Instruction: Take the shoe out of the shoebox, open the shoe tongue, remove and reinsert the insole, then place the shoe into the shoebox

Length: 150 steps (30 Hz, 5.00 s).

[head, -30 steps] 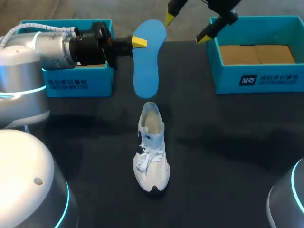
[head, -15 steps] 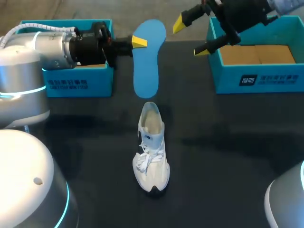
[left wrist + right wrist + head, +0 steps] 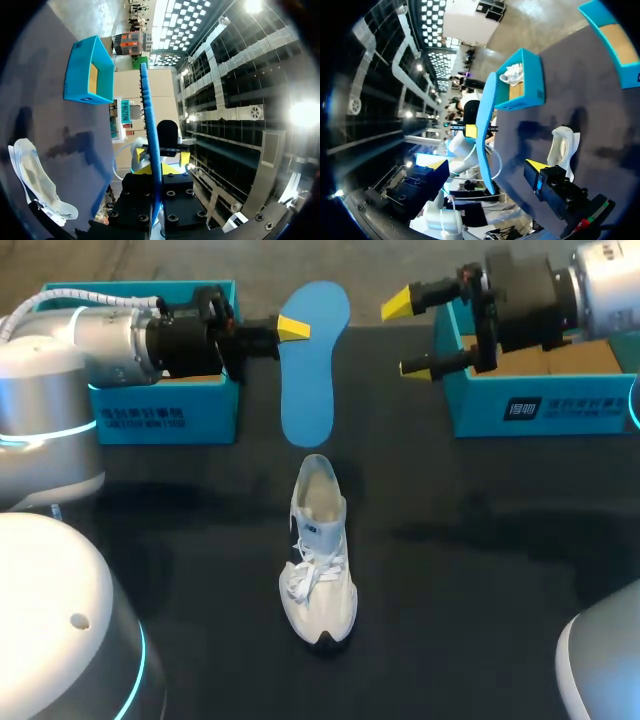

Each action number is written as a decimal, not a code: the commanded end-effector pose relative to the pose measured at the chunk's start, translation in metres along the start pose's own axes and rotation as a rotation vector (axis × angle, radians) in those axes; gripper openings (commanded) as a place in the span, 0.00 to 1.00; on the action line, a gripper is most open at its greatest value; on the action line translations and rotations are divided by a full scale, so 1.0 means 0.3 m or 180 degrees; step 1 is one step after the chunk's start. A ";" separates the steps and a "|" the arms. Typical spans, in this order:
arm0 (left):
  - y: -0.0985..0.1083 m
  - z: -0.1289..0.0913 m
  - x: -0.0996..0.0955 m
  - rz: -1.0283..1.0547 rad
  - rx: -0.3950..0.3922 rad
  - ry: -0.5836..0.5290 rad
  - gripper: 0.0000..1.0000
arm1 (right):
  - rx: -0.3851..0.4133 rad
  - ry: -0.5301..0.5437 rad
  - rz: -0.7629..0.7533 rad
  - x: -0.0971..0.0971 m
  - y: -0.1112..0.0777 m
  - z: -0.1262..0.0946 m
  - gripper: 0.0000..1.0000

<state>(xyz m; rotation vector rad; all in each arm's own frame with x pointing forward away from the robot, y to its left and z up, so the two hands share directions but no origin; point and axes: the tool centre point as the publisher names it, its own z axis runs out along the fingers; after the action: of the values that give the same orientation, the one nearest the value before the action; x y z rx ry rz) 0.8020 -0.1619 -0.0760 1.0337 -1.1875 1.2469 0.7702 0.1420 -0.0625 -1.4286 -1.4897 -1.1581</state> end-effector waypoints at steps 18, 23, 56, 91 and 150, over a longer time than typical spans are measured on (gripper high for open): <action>-0.001 0.002 0.000 0.0001 -0.0002 -0.0006 0.00 | -0.0007 0.0385 0.0024 -0.039 -0.009 0.004 1.00; 0.003 -0.006 -0.006 0.0709 -0.0159 -0.0140 0.00 | -0.0007 0.0385 0.0024 -0.039 -0.009 0.004 1.00; -0.035 -0.008 -0.041 0.4498 -0.0633 -0.0308 0.00 | -0.0007 0.0385 0.0024 -0.039 -0.009 0.004 1.00; -0.051 0.004 -0.040 0.8494 -0.0781 -0.0059 0.00 | -0.0007 0.0385 0.0024 -0.039 -0.009 0.004 1.00; -0.033 0.076 -0.040 1.0080 -0.0776 -0.0079 0.00 | 0.0254 0.0324 0.0041 0.036 -0.018 0.157 1.00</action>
<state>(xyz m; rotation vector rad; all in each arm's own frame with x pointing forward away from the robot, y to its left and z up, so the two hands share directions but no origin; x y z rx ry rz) 0.8094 -0.1826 -0.0829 1.3115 1.1375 -1.1706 0.7644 0.1818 -0.0672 -1.3031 -1.4371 -1.1366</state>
